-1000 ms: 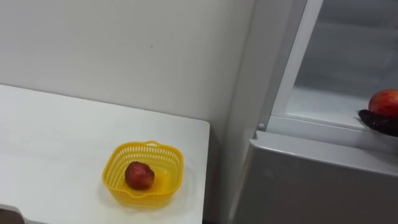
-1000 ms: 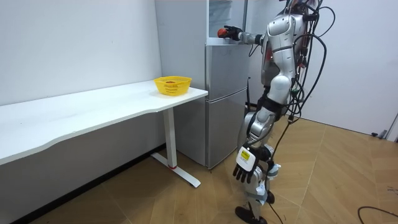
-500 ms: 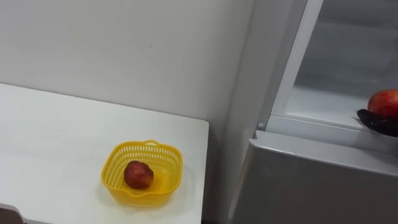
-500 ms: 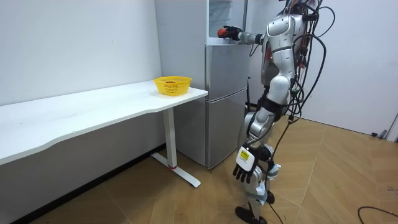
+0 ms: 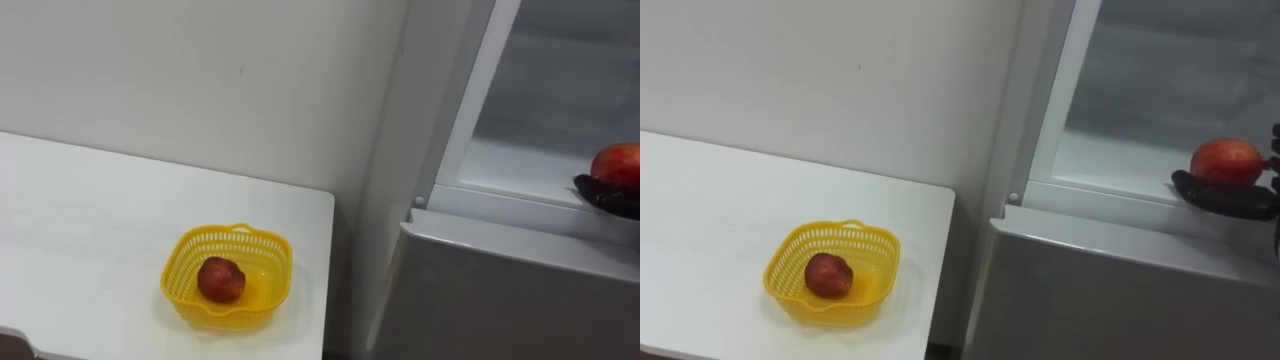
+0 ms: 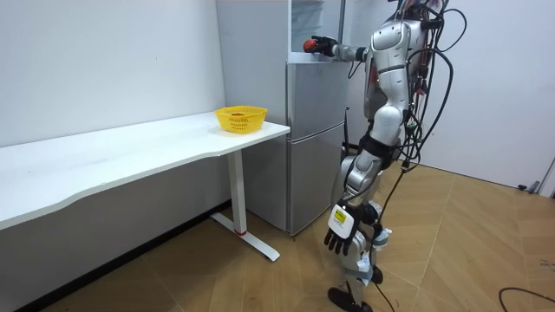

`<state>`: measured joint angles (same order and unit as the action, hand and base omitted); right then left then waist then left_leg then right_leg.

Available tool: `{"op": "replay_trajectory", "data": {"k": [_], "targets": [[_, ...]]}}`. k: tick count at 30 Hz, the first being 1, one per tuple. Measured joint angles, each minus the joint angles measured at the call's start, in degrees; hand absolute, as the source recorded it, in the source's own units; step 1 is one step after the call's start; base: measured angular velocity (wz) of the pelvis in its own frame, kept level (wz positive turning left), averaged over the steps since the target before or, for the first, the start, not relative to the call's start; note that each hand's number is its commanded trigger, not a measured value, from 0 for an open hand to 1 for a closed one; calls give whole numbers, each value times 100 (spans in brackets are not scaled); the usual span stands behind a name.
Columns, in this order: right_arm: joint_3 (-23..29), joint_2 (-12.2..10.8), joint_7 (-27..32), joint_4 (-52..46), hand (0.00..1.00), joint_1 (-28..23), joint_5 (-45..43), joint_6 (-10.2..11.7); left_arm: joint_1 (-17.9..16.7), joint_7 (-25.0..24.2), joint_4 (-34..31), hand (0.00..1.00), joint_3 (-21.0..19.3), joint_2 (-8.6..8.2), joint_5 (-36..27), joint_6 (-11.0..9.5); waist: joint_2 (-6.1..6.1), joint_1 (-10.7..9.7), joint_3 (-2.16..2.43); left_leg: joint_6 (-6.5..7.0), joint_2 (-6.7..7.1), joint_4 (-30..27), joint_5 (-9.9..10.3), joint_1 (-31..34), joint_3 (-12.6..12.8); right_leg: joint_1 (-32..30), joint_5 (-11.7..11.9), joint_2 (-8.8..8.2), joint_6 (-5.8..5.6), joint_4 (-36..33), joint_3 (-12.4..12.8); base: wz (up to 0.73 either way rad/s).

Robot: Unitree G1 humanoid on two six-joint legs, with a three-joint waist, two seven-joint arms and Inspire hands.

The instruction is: Retrieve from the upper fridge

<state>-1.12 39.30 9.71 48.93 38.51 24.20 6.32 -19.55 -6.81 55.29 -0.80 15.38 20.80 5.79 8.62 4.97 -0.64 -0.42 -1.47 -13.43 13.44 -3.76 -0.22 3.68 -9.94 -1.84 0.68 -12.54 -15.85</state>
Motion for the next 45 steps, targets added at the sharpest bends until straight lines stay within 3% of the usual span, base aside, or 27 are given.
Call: {"op": "replay_trajectory", "data": {"k": [12,17,25,35,38,41,45], "targets": [[-20,36,-113,171,100,115,-84,12,4,-7,47,0,-1,4,-38,-3,-1,3,-2,0,-2,-4,0,-9,0,8,0,0,1,-2,-5,0],[-40,168,-107,454,100,377,-253,55,72,-13,54,0,1,12,-47,-3,-4,42,-82,-1,-6,1,-1,-8,-4,3,-2,5,4,5,-6,0],[-45,188,-119,512,100,520,-341,60,281,-16,209,0,115,115,-23,0,33,124,-55,-4,-21,-3,-2,-17,-9,12,-1,32,5,81,-20,0],[-61,190,-125,508,100,525,-590,5,323,-8,215,0,156,130,-4,3,20,178,-58,-6,-31,25,-1,10,-38,26,-1,32,5,87,-94,2],[-92,220,-129,465,100,524,-428,1,346,9,216,0,160,129,-5,5,-9,167,-46,-18,-40,82,1,18,-49,18,0,33,6,85,-140,4],[-101,211,-181,309,100,479,-382,-11,375,32,227,0,159,102,-3,5,-82,169,-5,-24,-50,70,2,2,-18,19,4,40,12,82,-131,-3],[-87,97,-61,-511,100,131,-372,40,383,130,300,0,270,101,-53,0,-202,157,11,-31,-57,81,-5,-91,18,75,5,56,14,90,-73,-10]]}}
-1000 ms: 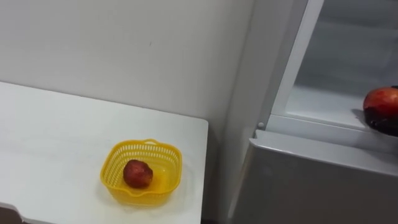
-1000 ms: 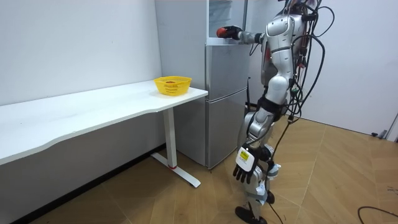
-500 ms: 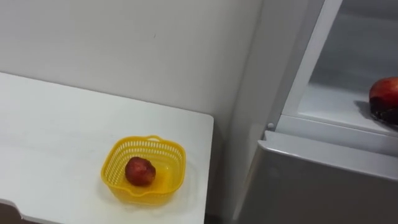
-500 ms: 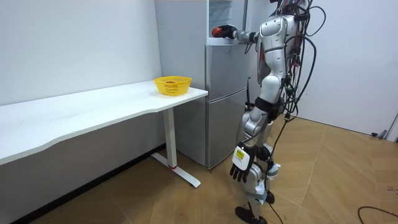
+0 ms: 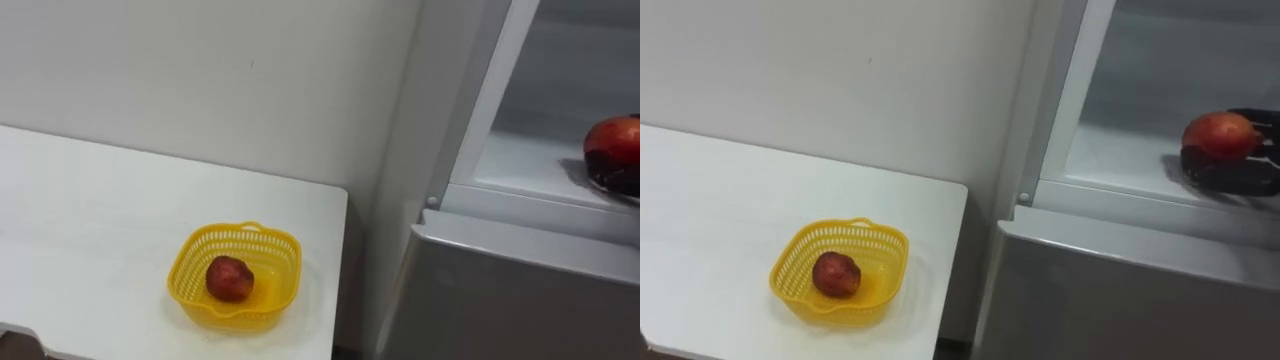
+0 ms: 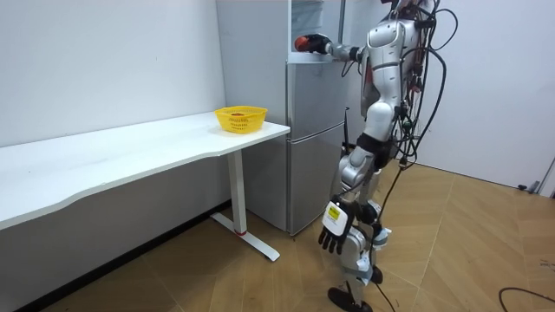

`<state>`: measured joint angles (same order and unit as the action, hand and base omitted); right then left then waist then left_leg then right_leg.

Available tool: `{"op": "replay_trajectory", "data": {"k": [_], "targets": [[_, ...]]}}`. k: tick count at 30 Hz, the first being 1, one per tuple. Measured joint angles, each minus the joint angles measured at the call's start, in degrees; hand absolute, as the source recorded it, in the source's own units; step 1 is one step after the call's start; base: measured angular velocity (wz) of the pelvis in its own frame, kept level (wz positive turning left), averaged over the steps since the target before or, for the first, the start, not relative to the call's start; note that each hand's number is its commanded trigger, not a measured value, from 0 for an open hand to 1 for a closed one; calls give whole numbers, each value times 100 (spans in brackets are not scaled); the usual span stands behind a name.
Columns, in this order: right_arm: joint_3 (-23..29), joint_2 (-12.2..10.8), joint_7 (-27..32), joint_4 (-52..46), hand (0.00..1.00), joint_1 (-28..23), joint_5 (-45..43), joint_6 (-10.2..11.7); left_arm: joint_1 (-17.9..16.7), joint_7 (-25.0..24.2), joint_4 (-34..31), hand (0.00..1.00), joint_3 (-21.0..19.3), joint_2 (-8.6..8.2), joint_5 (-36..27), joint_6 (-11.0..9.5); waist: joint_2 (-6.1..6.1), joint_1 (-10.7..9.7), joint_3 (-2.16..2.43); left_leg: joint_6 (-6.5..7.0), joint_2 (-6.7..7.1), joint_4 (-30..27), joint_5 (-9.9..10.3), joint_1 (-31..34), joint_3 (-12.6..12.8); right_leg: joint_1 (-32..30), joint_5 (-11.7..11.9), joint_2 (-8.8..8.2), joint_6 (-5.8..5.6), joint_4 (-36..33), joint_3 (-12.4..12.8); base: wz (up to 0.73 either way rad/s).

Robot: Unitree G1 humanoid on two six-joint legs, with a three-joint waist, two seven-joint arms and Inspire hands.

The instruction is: Retrieve from the upper fridge

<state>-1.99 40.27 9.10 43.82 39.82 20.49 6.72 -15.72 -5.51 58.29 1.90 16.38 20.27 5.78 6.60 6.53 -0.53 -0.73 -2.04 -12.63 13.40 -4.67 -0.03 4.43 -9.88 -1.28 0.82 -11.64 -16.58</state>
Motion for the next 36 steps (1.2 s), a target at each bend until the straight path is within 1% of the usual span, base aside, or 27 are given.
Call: {"op": "replay_trajectory", "data": {"k": [2,3,4,5,6,7,8,10,11,12,13,14,15,16,17,18,19,21,23,25,26,27,30,35,36], "targets": [[50,-86,101,-342,100,-167,-2,20,12,40,24,0,52,-6,-6,-33,-50,2,8,0,-11,5,-1,-75,37,47,0,3,0,2,8,-6],[84,-161,150,-564,100,-279,-8,18,14,41,26,0,58,-18,-4,-44,-70,3,20,-1,-21,10,-1,-92,68,55,0,7,0,0,15,-11],[170,-300,232,-842,100,-416,-32,17,17,43,23,0,57,-24,-6,-70,-74,-11,22,-2,-29,8,-2,-95,87,43,-1,16,1,0,35,-10],[223,-370,264,-1011,100,-500,-57,18,34,43,24,0,58,-27,-7,-94,-77,-20,20,-2,-33,3,-2,-95,98,36,0,21,1,1,56,-9],[344,-536,289,-1308,100,-649,-84,30,43,43,24,0,58,-46,-23,-118,-89,-38,14,-2,-34,-4,-2,-88,115,32,1,22,3,0,67,-7],[396,-649,334,-1526,100,-771,-76,85,46,45,25,0,58,-78,-39,-130,-113,-51,14,-2,-32,-7,-1,-83,125,34,1,19,5,0,70,-4],[430,-710,358,-1644,100,-833,-75,90,53,59,25,0,69,-95,-41,-144,-127,-63,14,-2,-29,-6,-1,-82,126,34,1,17,5,-1,69,0],[554,-1010,478,-2366,100,-1191,-90,93,59,135,22,0,88,-165,-58,-214,-199,-117,9,-13,-24,-1,10,-64,125,15,1,19,5,-2,80,0],[549,-1076,492,-2527,100,-1258,-91,94,80,145,21,0,103,-177,-64,-214,-216,-137,12,-14,-24,0,12,-57,125,3,2,20,6,-2,85,-3],[548,-1207,528,-2820,100,-1384,-106,103,84,149,22,0,129,-198,-72,-214,-264,-157,39,-14,-24,0,13,-25,140,-43,7,22,15,-13,105,-4],[553,-1297,579,-3070,100,-1531,-218,119,90,150,22,0,134,-213,-78,-216,-314,-174,54,-14,-26,-12,13,-5,142,-50,12,23,22,-13,104,-3],[548,-1340,591,-3203,100,-1633,-251,133,79,155,23,0,134,-221,-93,-216,-344,-174,58,-14,-26,-14,12,-9,142,-44,13,24,23,-13,106,0],[543,-1450,630,-3481,100,-1845,-329,191,75,174,23,0,130,-242,-104,-217,-392,-172,71,-13,-27,-21,12,-13,144,-33,13,21,24,-14,97,0],[542,-1586,667,-3765,100,-2039,-426,201,67,232,24,0,127,-274,-103,-217,-443,-179,95,-13,-27,-18,10,-19,153,-37,13,19,23,-17,94,0],[541,-1634,679,-3910,100,-2154,-454,200,67,252,24,0,120,-298,-101,-216,-461,-180,97,-13,-28,-9,10,-29,163,-38,13,19,23,-17,103,-7],[531,-1720,677,-4157,100,-2372,-457,198,90,266,25,0,102,-346,-100,-218,-494,-172,90,-13,-28,15,9,-69,187,-35,13,24,23,-24,155,-15],[514,-1789,668,-4321,100,-2455,-456,196,87,265,29,0,102,-397,-102,-218,-527,-155,79,-13,-31,44,8,-90,224,-35,12,27,23,-26,206,-14],[482,-1887,642,-4481,100,-2529,-425,196,91,247,83,0,107,-441,-101,-226,-527,-173,61,-13,-27,45,8,-83,226,-38,7,26,18,-17,217,-4],[427,-1983,618,-4534,100,-2549,-458,196,109,219,96,0,118,-441,-102,-225,-495,-221,44,-13,-27,44,8,-71,229,-50,6,30,17,-7,234,0],[351,-2033,601,-4672,100,-2575,-543,194,119,201,93,0,117,-442,-143,-244,-493,-244,48,-12,-24,37,8,-11,229,-109,6,29,17,-18,245,0],[320,-2046,571,-4757,100,-2580,-561,195,122,201,86,0,117,-442,-158,-256,-494,-260,53,-12,-24,35,8,26,230,-150,6,28,17,-26,249,0],[296,-2063,450,-4900,100,-2580,-637,196,122,200,87,0,117,-442,-202,-275,-506,-305,41,-12,-24,28,8,56,229,-176,7,28,18,-27,239,0],[102,-2065,264,-5106,100,-2584,-774,203,142,201,92,0,127,-443,-268,-373,-513,-311,47,-12,-26,-11,8,98,230,-243,9,28,21,-39,232,0],[-326,-2090,-88,-5521,100,-2587,-1290,203,182,216,141,0,168,-462,-266,-492,-496,-282,49,-12,-36,-6,8,86,243,-251,10,35,22,-53,242,-1],[-378,-2093,-208,-5620,100,-2587,-1472,202,188,216,139,0,168,-459,-265,-504,-481,-264,41,-12,-36,-1,8,90,245,-252,10,33,21,-52,239,0]]}}
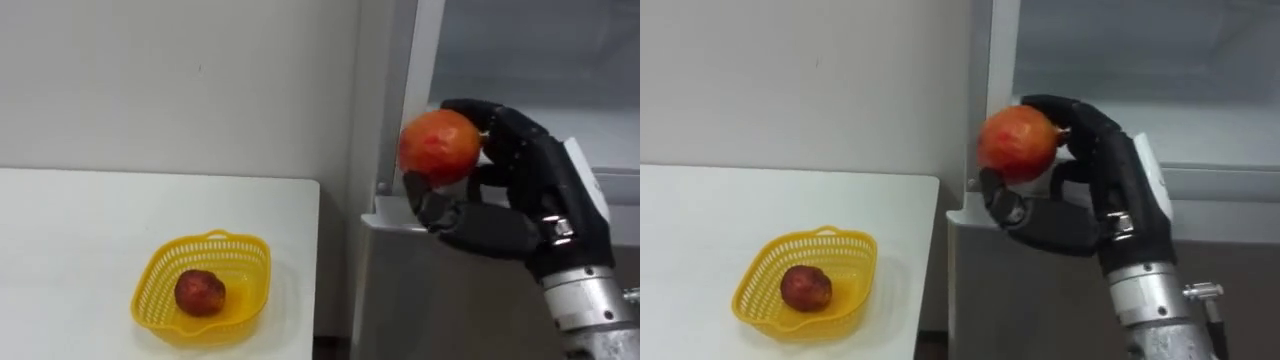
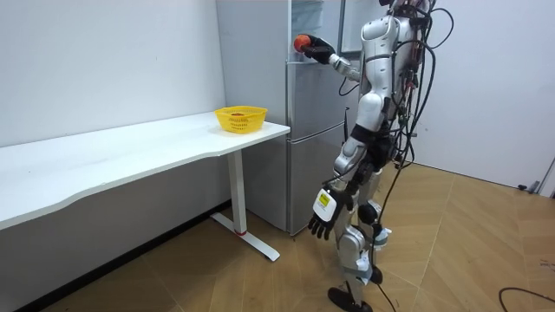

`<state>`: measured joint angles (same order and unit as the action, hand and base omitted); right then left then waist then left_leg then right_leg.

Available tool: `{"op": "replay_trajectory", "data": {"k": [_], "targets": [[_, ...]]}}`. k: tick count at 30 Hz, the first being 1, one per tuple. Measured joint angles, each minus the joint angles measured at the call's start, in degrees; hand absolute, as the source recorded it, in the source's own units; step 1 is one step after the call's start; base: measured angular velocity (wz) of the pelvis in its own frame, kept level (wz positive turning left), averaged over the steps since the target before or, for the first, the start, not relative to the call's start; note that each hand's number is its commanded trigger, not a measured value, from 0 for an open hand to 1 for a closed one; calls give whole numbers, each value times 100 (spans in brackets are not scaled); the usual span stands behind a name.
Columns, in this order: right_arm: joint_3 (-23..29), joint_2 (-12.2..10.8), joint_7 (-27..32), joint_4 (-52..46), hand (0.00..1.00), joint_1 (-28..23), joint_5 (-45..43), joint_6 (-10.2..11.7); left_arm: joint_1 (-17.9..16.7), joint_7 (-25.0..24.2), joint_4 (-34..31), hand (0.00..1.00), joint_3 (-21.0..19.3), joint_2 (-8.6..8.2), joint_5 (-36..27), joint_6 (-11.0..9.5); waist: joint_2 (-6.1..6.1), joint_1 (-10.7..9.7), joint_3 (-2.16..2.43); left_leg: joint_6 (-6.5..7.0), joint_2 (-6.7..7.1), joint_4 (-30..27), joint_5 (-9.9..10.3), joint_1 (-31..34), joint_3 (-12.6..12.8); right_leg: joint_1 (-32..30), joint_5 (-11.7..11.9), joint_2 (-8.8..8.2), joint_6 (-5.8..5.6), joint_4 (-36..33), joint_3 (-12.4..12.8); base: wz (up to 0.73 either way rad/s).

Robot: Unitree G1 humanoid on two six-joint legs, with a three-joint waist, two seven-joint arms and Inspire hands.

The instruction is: Retrieve from the upper fridge

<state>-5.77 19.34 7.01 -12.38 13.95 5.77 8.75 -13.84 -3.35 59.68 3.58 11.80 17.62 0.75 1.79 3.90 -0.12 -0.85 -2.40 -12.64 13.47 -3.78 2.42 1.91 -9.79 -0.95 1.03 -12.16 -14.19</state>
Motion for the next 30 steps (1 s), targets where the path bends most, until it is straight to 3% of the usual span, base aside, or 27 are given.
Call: {"op": "replay_trajectory", "data": {"k": [4,10,14,17,21,28,30], "targets": [[-63,1,-204,-124,100,4,-571,0,16,-9,-5,0,-2,17,8,0,85,158,-37,0,-1,11,0,33,33,-16,0,-2,0,-3,49,-3],[-617,-4,-546,-146,100,93,-1177,-2,258,-87,282,0,5,19,6,-56,136,534,-19,1,0,40,1,56,55,-114,3,1,6,-94,113,-4],[-728,-77,-718,-146,100,289,-1567,-7,385,-138,347,0,6,33,-1,-56,220,649,-34,0,6,12,2,133,-63,-126,3,-14,6,-137,0,15],[-873,-79,-735,-147,100,498,-1610,-7,395,-229,356,0,-8,52,-3,-56,307,763,-65,-1,6,-12,2,144,-104,-109,2,-12,7,-124,-34,7],[-1101,-65,-805,-95,100,528,-1684,-7,398,-246,419,0,-2,71,-10,-56,466,918,-46,-2,11,-50,1,184,-173,-80,6,-5,12,-45,-98,8],[-1393,-80,-742,1060,100,633,-1934,33,522,-299,505,0,-4,240,47,-88,755,1226,-142,-8,16,-101,6,271,-310,-84,6,-4,11,-47,-184,9],[-1392,-78,-690,1434,100,742,-1948,-9,559,-311,577,0,10,306,47,-76,791,1228,-138,-10,21,-121,7,328,-390,-91,7,-8,11,-45,-241,25]]}}
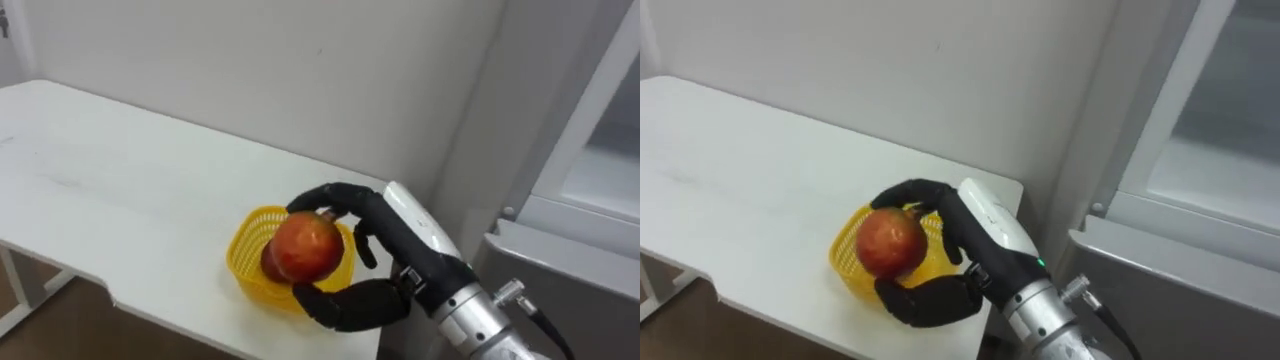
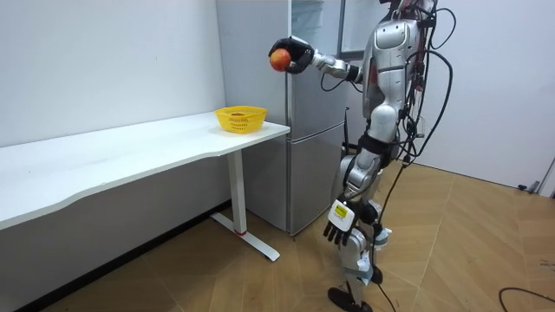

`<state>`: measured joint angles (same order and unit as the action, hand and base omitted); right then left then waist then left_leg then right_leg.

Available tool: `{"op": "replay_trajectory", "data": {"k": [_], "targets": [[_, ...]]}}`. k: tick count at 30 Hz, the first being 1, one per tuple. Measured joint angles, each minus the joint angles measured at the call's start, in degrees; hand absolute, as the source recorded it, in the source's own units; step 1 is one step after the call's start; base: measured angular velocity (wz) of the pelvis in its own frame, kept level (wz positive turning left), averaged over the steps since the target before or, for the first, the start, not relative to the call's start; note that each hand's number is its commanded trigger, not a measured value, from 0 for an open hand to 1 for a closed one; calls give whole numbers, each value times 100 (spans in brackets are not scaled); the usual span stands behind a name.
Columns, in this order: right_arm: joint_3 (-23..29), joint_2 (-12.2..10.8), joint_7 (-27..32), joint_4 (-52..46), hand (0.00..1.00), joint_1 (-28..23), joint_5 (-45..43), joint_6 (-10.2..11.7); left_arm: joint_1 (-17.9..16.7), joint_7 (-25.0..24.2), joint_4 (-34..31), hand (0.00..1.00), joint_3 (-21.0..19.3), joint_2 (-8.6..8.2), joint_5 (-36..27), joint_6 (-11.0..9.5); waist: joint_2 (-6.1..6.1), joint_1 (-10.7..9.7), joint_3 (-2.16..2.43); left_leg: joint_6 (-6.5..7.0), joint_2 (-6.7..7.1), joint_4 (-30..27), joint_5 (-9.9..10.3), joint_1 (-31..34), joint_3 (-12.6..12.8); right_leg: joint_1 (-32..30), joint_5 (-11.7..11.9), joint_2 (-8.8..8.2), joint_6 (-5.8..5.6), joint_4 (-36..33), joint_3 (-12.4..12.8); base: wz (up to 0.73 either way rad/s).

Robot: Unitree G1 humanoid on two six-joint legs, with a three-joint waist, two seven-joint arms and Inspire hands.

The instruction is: Retrieve from the upper fridge

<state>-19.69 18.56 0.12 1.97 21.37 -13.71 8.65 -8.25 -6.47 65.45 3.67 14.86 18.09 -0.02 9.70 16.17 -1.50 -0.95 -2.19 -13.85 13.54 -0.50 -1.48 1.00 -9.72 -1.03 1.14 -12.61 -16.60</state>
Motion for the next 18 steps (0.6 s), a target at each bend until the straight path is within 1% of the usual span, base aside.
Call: {"op": "replay_trajectory", "data": {"k": [1,3,5,7,8,10,11,13,14,15,16,18], "targets": [[6,18,42,196,100,44,-8,5,0,-6,25,0,-15,44,-1,7,24,2,9,-3,0,-19,2,30,-64,1,0,-4,0,0,-85,25],[11,34,107,489,100,156,-37,4,3,-40,53,0,-32,80,2,20,41,7,20,-12,0,-74,7,77,-121,0,0,-1,0,0,-101,19],[12,56,220,708,100,262,-153,3,-11,-83,54,0,-64,92,3,26,66,10,10,-13,4,-99,8,127,-190,-4,-1,-8,0,0,-204,18],[7,156,295,955,100,358,-193,4,-6,-137,20,0,-72,121,5,33,116,114,-3,-15,-4,-100,7,137,-202,-5,-2,-7,-1,0,-244,6],[7,186,321,1013,100,381,-216,4,-7,-151,6,0,-72,129,4,33,136,135,-3,-15,-4,-101,7,146,-212,-5,-2,-8,-2,0,-257,8],[-47,266,431,1281,100,561,-228,2,-15,-166,-28,0,-68,177,2,33,247,171,3,-21,-3,-101,4,194,-253,-22,-2,-7,-2,0,-264,11],[-89,267,466,1375,100,641,-229,0,-26,-166,-28,0,-67,187,2,38,274,172,5,-22,-1,-104,3,195,-265,-18,-2,-6,-2,0,-270,9],[-166,272,582,1607,100,812,-235,-5,-23,-167,-25,0,-66,244,4,56,395,172,4,-28,6,-135,0,210,-349,7,-2,-8,-2,2,-343,16],[-166,272,609,1623,100,818,-233,-6,-19,-168,-26,0,-65,259,3,60,415,179,2,-29,6,-160,1,221,-359,10,-2,-8,-2,1,-360,15],[-178,273,661,1703,100,870,-202,1,-3,-170,-26,0,-65,276,2,81,459,222,10,-35,6,-192,5,235,-368,13,-1,-12,-2,1,-406,6],[-188,273,691,1824,100,966,-181,0,12,-179,-25,0,-70,280,4,97,467,288,-4,-35,13,-193,5,239,-369,11,-1,-21,-2,0,-416,0],[-187,273,731,1984,100,1108,-184,-7,16,-203,-25,0,-78,279,7,97,493,327,-1,-35,28,-178,5,265,-375,8,-2,-44,-2,0,-471,3]]}}
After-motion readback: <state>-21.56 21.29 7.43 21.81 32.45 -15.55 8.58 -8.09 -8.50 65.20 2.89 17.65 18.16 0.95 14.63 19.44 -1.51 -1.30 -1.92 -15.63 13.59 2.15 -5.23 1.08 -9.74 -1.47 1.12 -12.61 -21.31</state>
